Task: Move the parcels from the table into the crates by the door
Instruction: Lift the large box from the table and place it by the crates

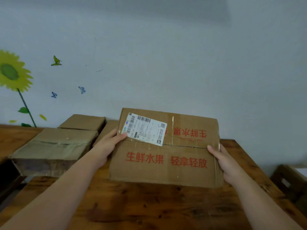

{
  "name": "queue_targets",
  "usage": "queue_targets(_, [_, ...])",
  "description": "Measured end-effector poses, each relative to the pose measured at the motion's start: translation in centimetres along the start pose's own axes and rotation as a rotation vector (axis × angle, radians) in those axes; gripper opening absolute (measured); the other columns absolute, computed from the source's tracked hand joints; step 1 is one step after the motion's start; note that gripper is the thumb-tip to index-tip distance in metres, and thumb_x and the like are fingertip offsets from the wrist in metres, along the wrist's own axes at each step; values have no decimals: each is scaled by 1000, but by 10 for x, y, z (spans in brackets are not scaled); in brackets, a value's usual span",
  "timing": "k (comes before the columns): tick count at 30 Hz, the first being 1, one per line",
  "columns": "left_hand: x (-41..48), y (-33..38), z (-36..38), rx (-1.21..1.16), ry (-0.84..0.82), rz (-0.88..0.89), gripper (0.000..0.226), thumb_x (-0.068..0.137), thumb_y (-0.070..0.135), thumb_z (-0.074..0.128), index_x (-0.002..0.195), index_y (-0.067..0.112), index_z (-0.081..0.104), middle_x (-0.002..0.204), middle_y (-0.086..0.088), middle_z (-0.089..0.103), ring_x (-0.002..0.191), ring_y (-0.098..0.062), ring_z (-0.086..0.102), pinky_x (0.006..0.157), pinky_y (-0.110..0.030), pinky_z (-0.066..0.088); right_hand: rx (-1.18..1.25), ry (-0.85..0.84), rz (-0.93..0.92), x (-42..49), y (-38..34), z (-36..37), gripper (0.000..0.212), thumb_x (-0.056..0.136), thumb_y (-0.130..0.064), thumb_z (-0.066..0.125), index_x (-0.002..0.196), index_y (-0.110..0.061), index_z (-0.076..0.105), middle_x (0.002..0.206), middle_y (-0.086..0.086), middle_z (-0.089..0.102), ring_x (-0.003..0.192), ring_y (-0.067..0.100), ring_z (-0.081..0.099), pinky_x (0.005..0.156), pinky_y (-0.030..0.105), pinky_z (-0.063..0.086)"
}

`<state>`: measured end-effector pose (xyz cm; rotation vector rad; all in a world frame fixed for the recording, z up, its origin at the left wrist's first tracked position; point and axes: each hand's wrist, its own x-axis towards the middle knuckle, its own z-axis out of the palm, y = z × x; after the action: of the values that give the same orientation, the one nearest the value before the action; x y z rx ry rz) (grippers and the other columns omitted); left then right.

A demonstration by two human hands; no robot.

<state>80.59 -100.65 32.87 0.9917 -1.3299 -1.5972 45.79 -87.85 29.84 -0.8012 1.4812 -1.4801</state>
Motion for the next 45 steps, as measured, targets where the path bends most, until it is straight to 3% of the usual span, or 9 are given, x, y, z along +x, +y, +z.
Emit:
queue_targets(5, [5, -8, 10, 71, -102, 36, 36, 84, 15, 66, 115, 34, 60, 99, 1, 73, 86, -18, 71, 60, -24, 56, -65, 44, -51, -10, 7, -15, 45, 76, -44, 63, 119, -36, 54, 107, 3, 72, 96, 25, 70, 79, 48, 56])
queue_targets(10, [8, -13, 42, 88, -110, 45, 32, 81, 19, 70, 103, 39, 62, 100, -1, 72, 84, -20, 71, 63, -31, 56, -87, 179, -101, -24, 14, -44, 59, 73, -57, 56, 128, -36, 49, 113, 1, 68, 99, 23, 67, 81, 47, 55])
queue_targets(14, [4, -16, 80, 102, -145, 47, 36, 74, 25, 73, 106, 37, 62, 102, -2, 71, 84, -20, 71, 62, -31, 56, -76, 293, -124, -36, 11, -78, 32, 86, -61, 37, 107, -46, 55, 102, -7, 69, 85, 12, 70, 59, 30, 55])
queue_targets(19, [-6, -31, 164, 59, -207, 66, 53, 61, 31, 76, 112, 36, 63, 105, -2, 71, 91, -24, 70, 75, -41, 56, -82, 411, -68, -55, 7, -162, 39, 94, -61, 25, 92, -46, 61, 87, -7, 70, 79, 11, 68, 59, 31, 51])
queue_targets(22, [-15, -48, 235, 40, -230, 47, 52, 60, 30, 76, 109, 39, 62, 105, -2, 72, 92, -24, 70, 79, -45, 55, -97, 463, -48, -70, 3, -232, 37, 95, -61, 28, 92, -42, 60, 95, -2, 67, 88, 18, 64, 69, 38, 52])
queue_targets(26, [-29, -71, 333, 13, -263, 23, 45, 62, 30, 75, 104, 42, 63, 100, 1, 73, 88, -22, 71, 67, -37, 57, -112, 450, -67, -93, -5, -329, 43, 85, -69, 31, 103, -43, 60, 108, -2, 67, 102, 22, 63, 92, 52, 49])
queue_targets(38, [7, -120, 533, -11, -335, -63, 52, 62, 29, 76, 111, 40, 62, 104, 0, 72, 91, -22, 70, 68, -38, 57, -258, 531, -94, -65, -11, -532, 39, 97, -56, 22, 119, -41, 52, 122, 2, 59, 115, 25, 56, 99, 56, 43])
queue_targets(42, [49, -142, 586, -29, -333, -92, 52, 62, 27, 76, 111, 39, 63, 104, 0, 72, 92, -23, 70, 69, -37, 56, -234, 539, -81, -26, -7, -583, 31, 99, -53, 24, 102, -49, 55, 113, -5, 61, 109, 23, 59, 98, 53, 45])
queue_targets(45, [78, -151, 631, -36, -315, -132, 41, 60, 25, 75, 98, 41, 68, 100, -1, 73, 90, -24, 70, 71, -38, 55, -221, 543, -25, 4, -7, -625, 36, 100, -51, 26, 117, -39, 56, 118, 1, 62, 110, 24, 59, 98, 53, 45])
